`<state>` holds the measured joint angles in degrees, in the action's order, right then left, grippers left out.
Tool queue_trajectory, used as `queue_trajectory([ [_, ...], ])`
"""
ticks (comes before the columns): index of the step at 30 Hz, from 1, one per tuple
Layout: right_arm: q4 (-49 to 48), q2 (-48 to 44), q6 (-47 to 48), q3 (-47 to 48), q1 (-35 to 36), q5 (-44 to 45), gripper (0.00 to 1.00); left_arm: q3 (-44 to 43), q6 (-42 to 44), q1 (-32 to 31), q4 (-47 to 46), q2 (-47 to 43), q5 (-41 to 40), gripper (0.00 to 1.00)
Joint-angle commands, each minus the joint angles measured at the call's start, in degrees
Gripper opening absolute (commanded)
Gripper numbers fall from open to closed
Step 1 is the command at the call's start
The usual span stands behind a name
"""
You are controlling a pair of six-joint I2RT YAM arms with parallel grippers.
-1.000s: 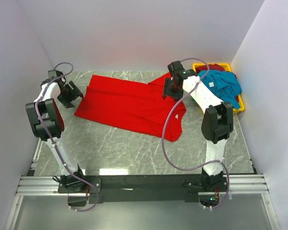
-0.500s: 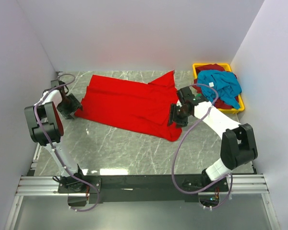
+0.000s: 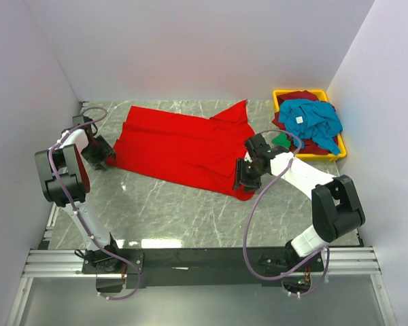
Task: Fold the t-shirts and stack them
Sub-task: Fold the tshirt
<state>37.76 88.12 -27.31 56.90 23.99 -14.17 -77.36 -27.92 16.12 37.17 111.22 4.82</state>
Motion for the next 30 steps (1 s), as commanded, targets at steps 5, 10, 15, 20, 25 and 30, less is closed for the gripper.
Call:
queue_trajectory([
  [5, -0.9, -0.3, -0.6, -1.4, 1.1, 2.7, 0.52, -1.0, 0.1, 0.2, -1.8, 0.0, 1.4, 0.57],
  [10, -1.1, -0.1, -0.6, -2.3, 1.0, 4.5, 0.51, -0.8, 0.1, 0.2, -2.0, 0.1, 1.8, 0.56],
  [15, -2.2, 1.1, -1.1, -2.9, 1.1, 4.3, 0.51, -0.9, 0.1, 0.3, -2.0, 0.3, 1.9, 0.55],
  [20, -3.1, 2.3, -1.1, -3.8, 1.1, 3.6, 0.48, -1.5, -0.2, 0.4, -2.2, 1.0, 2.6, 0.52],
  [25, -4.7, 3.5, -0.9, -4.8, 1.1, 2.3, 0.37, -1.8, -0.3, 0.6, -2.5, 1.8, 2.7, 0.46],
  [30, -4.0, 4.9, -0.1, -3.6, 1.1, 1.8, 0.2, -2.2, -0.2, 0.6, -2.9, 2.9, 3.1, 0.29],
])
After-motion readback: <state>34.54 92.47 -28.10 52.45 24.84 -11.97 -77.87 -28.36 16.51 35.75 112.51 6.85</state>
